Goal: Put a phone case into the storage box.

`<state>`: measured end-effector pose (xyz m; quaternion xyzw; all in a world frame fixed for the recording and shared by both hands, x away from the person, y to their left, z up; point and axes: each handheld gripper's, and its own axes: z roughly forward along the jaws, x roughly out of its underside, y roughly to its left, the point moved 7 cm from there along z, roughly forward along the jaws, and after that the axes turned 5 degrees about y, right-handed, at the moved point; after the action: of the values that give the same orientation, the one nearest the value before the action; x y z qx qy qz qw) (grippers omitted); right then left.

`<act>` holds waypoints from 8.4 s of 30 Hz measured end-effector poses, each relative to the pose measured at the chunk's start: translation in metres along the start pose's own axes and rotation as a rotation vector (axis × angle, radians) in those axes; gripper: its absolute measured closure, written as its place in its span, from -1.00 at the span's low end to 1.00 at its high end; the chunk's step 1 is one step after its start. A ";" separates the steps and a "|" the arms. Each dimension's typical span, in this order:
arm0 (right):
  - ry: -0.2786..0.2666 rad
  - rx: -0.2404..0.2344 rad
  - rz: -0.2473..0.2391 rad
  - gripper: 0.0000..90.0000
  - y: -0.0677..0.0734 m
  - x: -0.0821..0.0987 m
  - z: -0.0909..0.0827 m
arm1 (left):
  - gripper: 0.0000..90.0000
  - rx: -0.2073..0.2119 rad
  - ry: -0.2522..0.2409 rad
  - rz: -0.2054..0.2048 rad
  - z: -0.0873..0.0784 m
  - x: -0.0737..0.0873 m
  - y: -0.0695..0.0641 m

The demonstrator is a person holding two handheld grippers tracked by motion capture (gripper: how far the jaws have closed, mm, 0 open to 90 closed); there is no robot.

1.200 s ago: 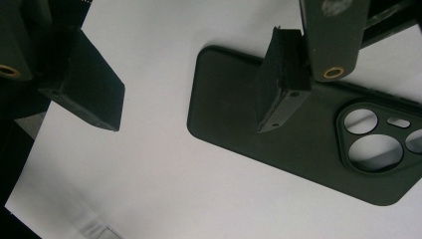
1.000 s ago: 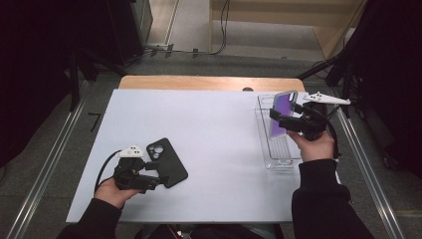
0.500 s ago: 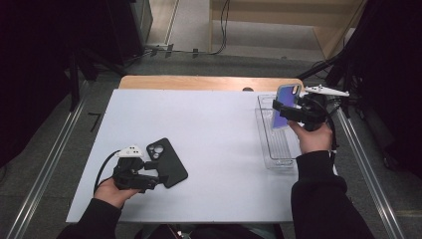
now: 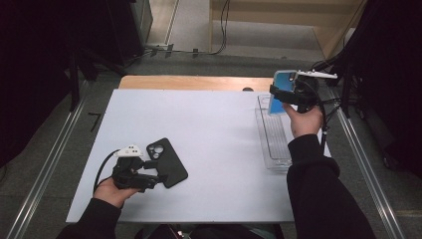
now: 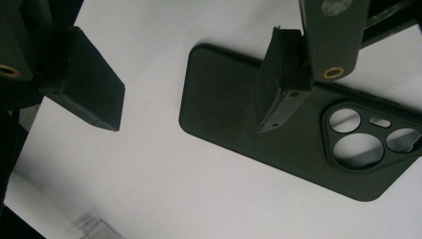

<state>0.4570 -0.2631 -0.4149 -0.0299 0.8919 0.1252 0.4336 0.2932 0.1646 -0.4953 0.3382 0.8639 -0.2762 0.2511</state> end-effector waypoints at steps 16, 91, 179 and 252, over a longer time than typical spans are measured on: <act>0.017 0.050 0.029 -0.68 -0.016 0.003 0.043 | -0.37 0.006 0.014 0.007 0.002 0.001 0.000; 0.110 0.101 0.023 -0.99 -0.025 0.021 0.095 | -0.37 0.003 0.004 0.000 0.002 -0.001 0.002; 0.228 -0.456 -0.289 -0.70 0.080 0.149 -0.070 | -0.37 -0.007 -0.012 -0.029 0.001 -0.016 0.021; 0.279 -0.528 -0.392 -0.69 0.092 0.185 -0.074 | 1.00 -0.205 0.035 -0.240 0.049 -0.028 0.107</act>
<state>0.2703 -0.1821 -0.4968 -0.3282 0.8566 0.2606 0.3009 0.4007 0.1868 -0.5458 0.2101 0.9260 -0.2086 0.2343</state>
